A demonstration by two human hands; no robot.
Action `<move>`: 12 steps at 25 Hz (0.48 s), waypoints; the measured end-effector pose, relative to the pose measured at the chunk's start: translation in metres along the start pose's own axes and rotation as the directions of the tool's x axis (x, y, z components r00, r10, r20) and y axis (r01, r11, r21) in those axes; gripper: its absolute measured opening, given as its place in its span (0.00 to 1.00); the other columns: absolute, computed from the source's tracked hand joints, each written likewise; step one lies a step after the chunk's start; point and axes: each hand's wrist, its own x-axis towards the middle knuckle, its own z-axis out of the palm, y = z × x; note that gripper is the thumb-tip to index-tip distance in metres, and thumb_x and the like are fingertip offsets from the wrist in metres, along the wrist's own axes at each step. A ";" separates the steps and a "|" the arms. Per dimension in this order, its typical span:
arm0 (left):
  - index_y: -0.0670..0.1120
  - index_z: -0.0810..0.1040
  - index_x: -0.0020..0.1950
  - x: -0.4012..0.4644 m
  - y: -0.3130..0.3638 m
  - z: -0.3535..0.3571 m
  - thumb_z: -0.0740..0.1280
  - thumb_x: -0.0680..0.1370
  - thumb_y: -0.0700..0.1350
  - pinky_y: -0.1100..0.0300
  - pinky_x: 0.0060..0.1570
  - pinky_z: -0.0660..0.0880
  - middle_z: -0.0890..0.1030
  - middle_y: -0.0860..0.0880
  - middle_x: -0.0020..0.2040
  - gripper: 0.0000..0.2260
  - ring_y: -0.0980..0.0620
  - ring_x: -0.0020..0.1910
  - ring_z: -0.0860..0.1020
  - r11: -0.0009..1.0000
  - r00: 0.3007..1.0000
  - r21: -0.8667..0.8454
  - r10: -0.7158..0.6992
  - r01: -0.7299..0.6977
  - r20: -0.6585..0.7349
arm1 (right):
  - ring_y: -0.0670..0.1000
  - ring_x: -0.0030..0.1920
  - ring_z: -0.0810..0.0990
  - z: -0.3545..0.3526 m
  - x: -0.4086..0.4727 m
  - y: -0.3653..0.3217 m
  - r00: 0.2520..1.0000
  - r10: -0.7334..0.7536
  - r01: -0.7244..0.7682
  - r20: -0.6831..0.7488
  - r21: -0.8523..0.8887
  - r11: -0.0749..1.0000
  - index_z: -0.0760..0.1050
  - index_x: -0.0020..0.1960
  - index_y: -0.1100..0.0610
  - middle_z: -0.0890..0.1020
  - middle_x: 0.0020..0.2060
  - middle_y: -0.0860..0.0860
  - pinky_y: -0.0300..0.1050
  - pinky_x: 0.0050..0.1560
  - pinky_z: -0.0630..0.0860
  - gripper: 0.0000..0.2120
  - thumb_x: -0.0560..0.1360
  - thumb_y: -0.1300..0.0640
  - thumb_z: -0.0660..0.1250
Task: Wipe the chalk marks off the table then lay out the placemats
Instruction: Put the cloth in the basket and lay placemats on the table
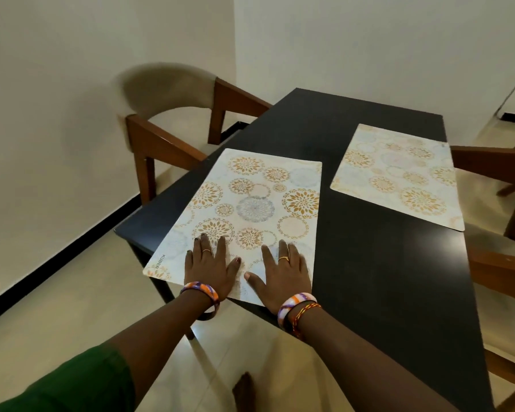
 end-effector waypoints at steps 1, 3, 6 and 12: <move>0.48 0.42 0.77 0.004 -0.006 0.001 0.47 0.80 0.59 0.47 0.74 0.44 0.42 0.40 0.77 0.30 0.42 0.77 0.42 1.000 1.000 0.019 0.007 -0.007 0.020 | 0.59 0.76 0.39 0.004 0.005 -0.001 1.000 -0.020 0.020 0.002 -0.016 1.000 0.42 0.77 0.48 0.42 0.77 0.56 0.55 0.74 0.39 0.43 0.66 0.29 0.30; 0.49 0.40 0.77 0.017 -0.012 0.000 0.46 0.80 0.60 0.47 0.74 0.42 0.40 0.41 0.77 0.30 0.42 0.77 0.40 0.999 0.999 0.039 0.027 -0.028 0.030 | 0.59 0.76 0.37 0.010 0.016 0.000 0.999 -0.045 0.046 0.003 -0.036 0.998 0.38 0.76 0.47 0.38 0.76 0.55 0.55 0.73 0.35 0.50 0.58 0.29 0.22; 0.51 0.39 0.77 0.047 -0.012 -0.003 0.45 0.79 0.61 0.47 0.74 0.41 0.39 0.42 0.77 0.30 0.43 0.77 0.40 0.997 0.998 0.054 0.049 -0.051 0.033 | 0.60 0.75 0.36 0.009 0.040 0.001 0.999 -0.042 0.042 -0.002 -0.028 0.999 0.37 0.76 0.47 0.38 0.76 0.55 0.56 0.72 0.34 0.53 0.55 0.29 0.18; 0.52 0.39 0.76 0.126 -0.006 -0.008 0.44 0.79 0.62 0.47 0.74 0.40 0.39 0.42 0.77 0.30 0.44 0.77 0.39 0.994 0.996 0.068 0.083 -0.084 0.021 | 0.59 0.75 0.34 -0.002 0.109 0.007 1.000 0.006 -0.006 -0.029 -0.016 1.000 0.37 0.76 0.46 0.38 0.76 0.54 0.55 0.72 0.32 0.54 0.53 0.28 0.17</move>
